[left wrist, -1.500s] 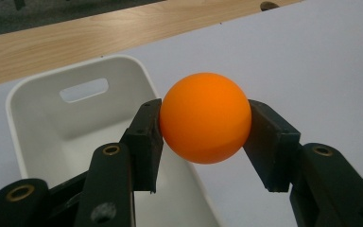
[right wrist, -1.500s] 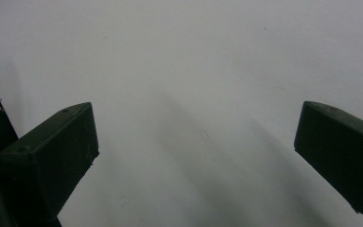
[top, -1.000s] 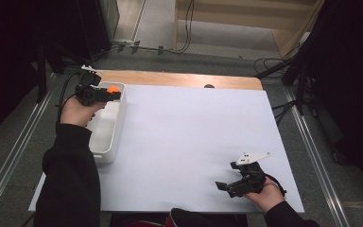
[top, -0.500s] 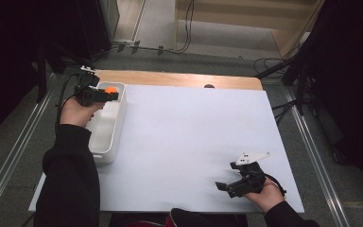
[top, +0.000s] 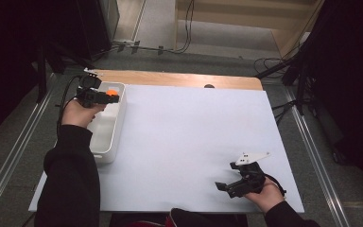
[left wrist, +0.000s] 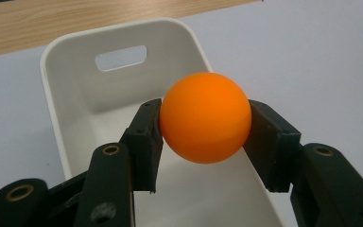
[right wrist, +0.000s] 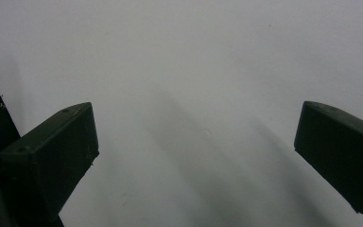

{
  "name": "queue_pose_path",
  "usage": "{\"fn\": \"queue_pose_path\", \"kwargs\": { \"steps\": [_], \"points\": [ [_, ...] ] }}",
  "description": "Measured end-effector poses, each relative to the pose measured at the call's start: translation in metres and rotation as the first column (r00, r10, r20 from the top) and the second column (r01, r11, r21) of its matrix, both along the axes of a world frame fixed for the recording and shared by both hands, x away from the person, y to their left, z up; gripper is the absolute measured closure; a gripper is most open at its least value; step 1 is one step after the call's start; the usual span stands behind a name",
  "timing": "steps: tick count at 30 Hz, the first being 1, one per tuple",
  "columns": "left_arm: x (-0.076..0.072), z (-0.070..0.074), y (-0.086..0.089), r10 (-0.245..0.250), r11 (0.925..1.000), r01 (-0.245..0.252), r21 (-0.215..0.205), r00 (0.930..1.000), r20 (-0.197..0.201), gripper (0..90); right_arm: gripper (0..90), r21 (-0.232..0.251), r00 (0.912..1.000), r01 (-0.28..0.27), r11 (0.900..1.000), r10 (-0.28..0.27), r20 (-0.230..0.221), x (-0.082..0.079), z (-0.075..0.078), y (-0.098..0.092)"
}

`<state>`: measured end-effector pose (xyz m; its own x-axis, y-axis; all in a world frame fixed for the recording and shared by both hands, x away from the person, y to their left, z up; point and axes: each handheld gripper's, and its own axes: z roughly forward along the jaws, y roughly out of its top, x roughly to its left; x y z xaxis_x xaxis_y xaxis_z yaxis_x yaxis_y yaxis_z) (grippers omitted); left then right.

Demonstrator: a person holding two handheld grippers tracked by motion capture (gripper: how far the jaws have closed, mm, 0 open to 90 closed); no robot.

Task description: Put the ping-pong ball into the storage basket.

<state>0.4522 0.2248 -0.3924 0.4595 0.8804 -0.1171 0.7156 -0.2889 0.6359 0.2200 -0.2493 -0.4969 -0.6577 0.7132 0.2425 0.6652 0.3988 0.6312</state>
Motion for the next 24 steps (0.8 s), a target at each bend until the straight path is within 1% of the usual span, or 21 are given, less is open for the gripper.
{"fn": "queue_pose_path", "kwargs": {
  "steps": [7, 10, 14, 15, 18, 20, 21, 22, 23, 24],
  "points": [
    [0.0023, -0.0052, 0.0022, 0.019, 0.9998, -0.019, 0.003, 0.9996, -0.021, 50.2, 0.0, -0.003, 1.0000, -0.004, 1.000, 0.004, 0.001, 0.0001, -0.0002, -0.0001],
    [0.0024, -0.0057, 0.0017, 0.022, 0.9997, -0.022, 0.013, 0.9996, -0.019, 50.1, 0.0, -0.003, 1.0000, -0.003, 1.000, 0.003, -0.001, 0.0001, -0.0002, 0.0000],
    [0.0021, -0.0054, 0.0020, 0.028, 0.9996, -0.028, 0.010, 0.9994, -0.019, 50.1, 0.0, -0.003, 1.0000, -0.005, 1.000, 0.005, 0.001, 0.0001, -0.0002, -0.0001],
    [0.0017, -0.0041, 0.0027, 0.022, 0.9997, -0.022, 0.013, 0.9996, -0.017, 50.1, 0.0, -0.003, 1.0000, -0.005, 1.000, 0.005, 0.000, 0.0001, -0.0002, -0.0001],
    [0.0011, -0.0026, 0.0036, 0.027, 0.9996, -0.027, 0.002, 0.9996, -0.010, 50.0, 0.0, -0.003, 1.0000, -0.005, 1.000, 0.005, -0.001, 0.0001, -0.0002, 0.0000],
    [0.0012, -0.0027, 0.0040, 0.029, 0.9995, -0.029, 0.009, 0.9995, -0.012, 49.7, 0.0, -0.004, 1.0000, -0.007, 1.000, 0.007, 0.000, 0.0001, -0.0003, -0.0001],
    [0.0014, -0.0030, 0.0039, 0.036, 0.9993, -0.035, 0.012, 0.9993, -0.012, 49.0, 0.0, -0.004, 1.0000, -0.006, 1.000, 0.006, 0.000, 0.0001, -0.0003, -0.0001],
    [0.0016, -0.0030, 0.0040, 0.039, 0.9992, -0.039, 0.011, 0.9992, -0.012, 44.4, 0.0, -0.004, 1.0000, -0.007, 1.000, 0.007, 0.002, 0.0000, -0.0003, -0.0002],
    [0.0015, -0.0023, 0.0042, 0.043, 0.9990, -0.043, 0.010, 0.9990, -0.009, 43.4, 0.0, -0.003, 1.0000, -0.007, 1.000, 0.007, 0.001, -0.0001, -0.0002, -0.0002],
    [0.0013, -0.0017, 0.0046, 0.037, 0.9993, -0.037, 0.007, 0.9993, -0.006, 43.3, 0.0, -0.002, 1.0000, -0.007, 1.000, 0.007, 0.002, -0.0002, -0.0002, -0.0001]
  ]
}}
